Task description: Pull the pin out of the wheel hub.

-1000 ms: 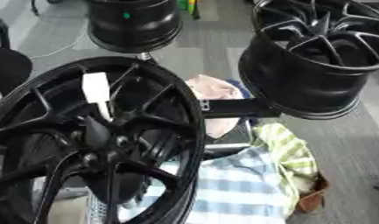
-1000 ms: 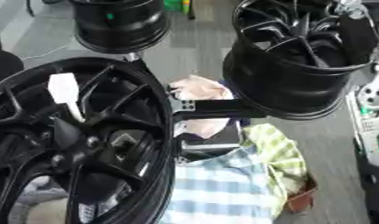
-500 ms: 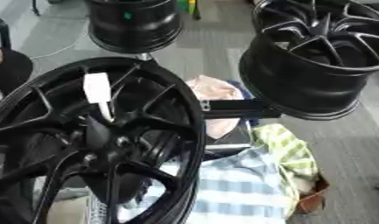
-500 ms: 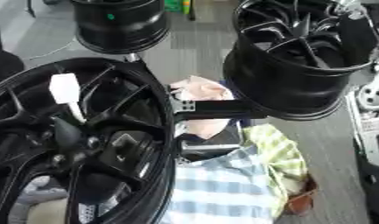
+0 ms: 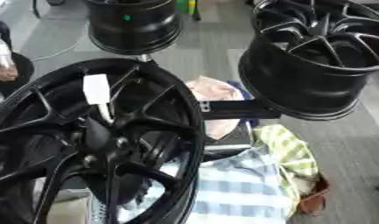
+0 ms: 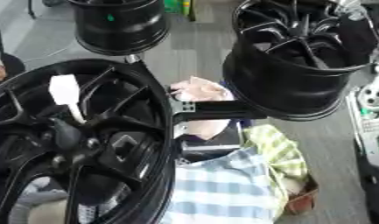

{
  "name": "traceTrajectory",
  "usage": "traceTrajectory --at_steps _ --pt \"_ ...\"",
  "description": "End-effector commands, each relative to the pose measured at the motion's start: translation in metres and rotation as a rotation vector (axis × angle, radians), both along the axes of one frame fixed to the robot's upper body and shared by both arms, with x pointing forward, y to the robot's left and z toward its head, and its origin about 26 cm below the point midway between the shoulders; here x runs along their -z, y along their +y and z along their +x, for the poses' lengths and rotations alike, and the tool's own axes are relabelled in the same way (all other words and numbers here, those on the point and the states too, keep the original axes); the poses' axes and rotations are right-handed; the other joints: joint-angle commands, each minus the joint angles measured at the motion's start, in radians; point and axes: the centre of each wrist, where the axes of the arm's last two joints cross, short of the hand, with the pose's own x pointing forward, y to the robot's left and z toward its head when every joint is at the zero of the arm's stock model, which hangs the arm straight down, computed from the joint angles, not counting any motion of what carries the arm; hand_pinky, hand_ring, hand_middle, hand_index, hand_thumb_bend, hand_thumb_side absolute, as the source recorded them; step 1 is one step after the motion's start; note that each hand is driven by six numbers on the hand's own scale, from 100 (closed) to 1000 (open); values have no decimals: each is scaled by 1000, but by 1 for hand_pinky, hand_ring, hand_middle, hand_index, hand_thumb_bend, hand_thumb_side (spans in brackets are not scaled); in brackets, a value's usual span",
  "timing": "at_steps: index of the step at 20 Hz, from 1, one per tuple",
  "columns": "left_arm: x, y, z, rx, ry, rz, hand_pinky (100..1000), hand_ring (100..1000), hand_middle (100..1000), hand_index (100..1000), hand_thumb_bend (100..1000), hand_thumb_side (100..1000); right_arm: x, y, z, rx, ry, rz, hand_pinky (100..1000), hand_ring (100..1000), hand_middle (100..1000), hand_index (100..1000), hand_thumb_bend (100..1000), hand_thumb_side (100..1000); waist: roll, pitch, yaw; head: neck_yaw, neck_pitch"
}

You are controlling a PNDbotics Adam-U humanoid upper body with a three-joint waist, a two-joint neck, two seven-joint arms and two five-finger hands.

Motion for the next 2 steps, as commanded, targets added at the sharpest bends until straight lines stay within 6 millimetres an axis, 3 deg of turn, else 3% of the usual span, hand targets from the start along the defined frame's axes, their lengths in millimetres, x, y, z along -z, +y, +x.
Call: traceTrajectory --at_steps 1,2 --pt "-21 -2 -20 93 -57 61 822 713 622 756 379 264 -11 0 -4 -1 -38 -20 766 750 682 817 100 479 4 -22 -1 5 -12" --pt "-21 -4 -24 122 -62 75 822 713 622 757 380 264 -11 0 -4 -2 -39 -20 766 750 682 817 100 478 4 -22 -2 5 -13"
